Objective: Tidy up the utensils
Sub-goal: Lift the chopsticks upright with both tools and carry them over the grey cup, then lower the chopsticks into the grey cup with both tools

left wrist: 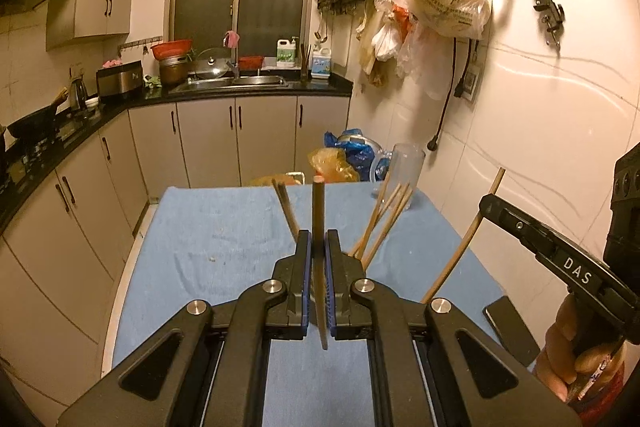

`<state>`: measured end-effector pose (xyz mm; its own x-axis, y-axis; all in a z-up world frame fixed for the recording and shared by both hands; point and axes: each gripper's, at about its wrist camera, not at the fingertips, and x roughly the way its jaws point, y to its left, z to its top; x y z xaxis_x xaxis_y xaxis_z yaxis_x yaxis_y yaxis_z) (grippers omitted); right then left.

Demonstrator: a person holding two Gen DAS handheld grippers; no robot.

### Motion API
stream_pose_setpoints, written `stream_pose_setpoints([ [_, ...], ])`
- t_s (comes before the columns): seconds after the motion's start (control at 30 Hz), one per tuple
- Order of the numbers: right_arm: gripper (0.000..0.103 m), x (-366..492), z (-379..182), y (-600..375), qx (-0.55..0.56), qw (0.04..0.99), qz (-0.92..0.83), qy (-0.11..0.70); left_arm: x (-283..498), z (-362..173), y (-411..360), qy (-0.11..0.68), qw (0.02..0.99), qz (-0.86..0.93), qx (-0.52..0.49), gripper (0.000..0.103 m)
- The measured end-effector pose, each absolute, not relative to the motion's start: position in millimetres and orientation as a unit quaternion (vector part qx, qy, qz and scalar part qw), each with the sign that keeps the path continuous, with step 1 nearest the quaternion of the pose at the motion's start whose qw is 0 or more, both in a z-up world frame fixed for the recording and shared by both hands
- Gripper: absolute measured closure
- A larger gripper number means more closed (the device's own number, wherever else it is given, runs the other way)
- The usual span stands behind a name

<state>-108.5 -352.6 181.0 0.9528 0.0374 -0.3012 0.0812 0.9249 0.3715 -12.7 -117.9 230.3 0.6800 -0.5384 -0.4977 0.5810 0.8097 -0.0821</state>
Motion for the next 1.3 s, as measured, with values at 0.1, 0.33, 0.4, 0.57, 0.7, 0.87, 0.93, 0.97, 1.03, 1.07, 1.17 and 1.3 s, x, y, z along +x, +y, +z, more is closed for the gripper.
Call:
stream_pose_setpoints([
  [0.1,0.097,-102.2,190.1,-358.6,0.196,0.97,-0.019,0.145,-4.2,240.4,-122.1,0.255,0.918,-0.302,0.036,0.097],
  [0.33,0.097,-85.8,211.5,-370.9,0.204,0.971,-0.031,0.125,18.0,265.2,-128.8,0.242,0.922,-0.301,0.016,0.097],
  [0.4,0.097,-80.4,216.9,-373.2,0.205,0.971,-0.033,0.119,23.3,270.6,-131.7,0.235,0.924,-0.3,0.01,0.097],
  [0.57,0.097,-63.2,220.1,-377.2,0.201,0.973,-0.059,0.1,41.8,265.1,-138.6,0.239,0.924,-0.298,-0.009,0.097],
  [0.7,0.097,-44.2,207.8,-380.8,0.212,0.969,-0.064,0.109,56.9,244.6,-145.5,0.261,0.917,-0.3,-0.018,0.097],
  [0.87,0.097,-28.6,185.1,-382.3,0.213,0.966,-0.066,0.132,64.6,217.2,-148.9,0.281,0.91,-0.304,-0.019,0.097],
  [0.93,0.097,-26.3,177.2,-382.5,0.215,0.965,-0.065,0.138,65.0,207.6,-149.3,0.285,0.908,-0.307,-0.018,0.097],
  [0.97,0.097,-25.5,173.1,-382.1,0.214,0.964,-0.065,0.142,65.1,202.8,-149.9,0.286,0.907,-0.308,-0.015,0.097],
  [1.03,0.097,-23.2,165.6,-382.2,0.217,0.963,-0.066,0.149,65.5,194.9,-150.5,0.288,0.906,-0.309,-0.009,0.097],
  [1.07,0.097,-21.9,161.8,-381.8,0.218,0.962,-0.065,0.153,66.0,191.1,-151.8,0.289,0.906,-0.309,-0.006,0.097],
  [1.17,0.097,-19.4,152.6,-381.6,0.219,0.96,-0.067,0.161,67.3,181.8,-153.8,0.292,0.905,-0.309,0.003,0.097],
  [1.3,0.097,-16.3,143.4,-383.3,0.226,0.957,-0.067,0.169,67.3,173.2,-154.0,0.293,0.904,-0.312,0.009,0.097],
])
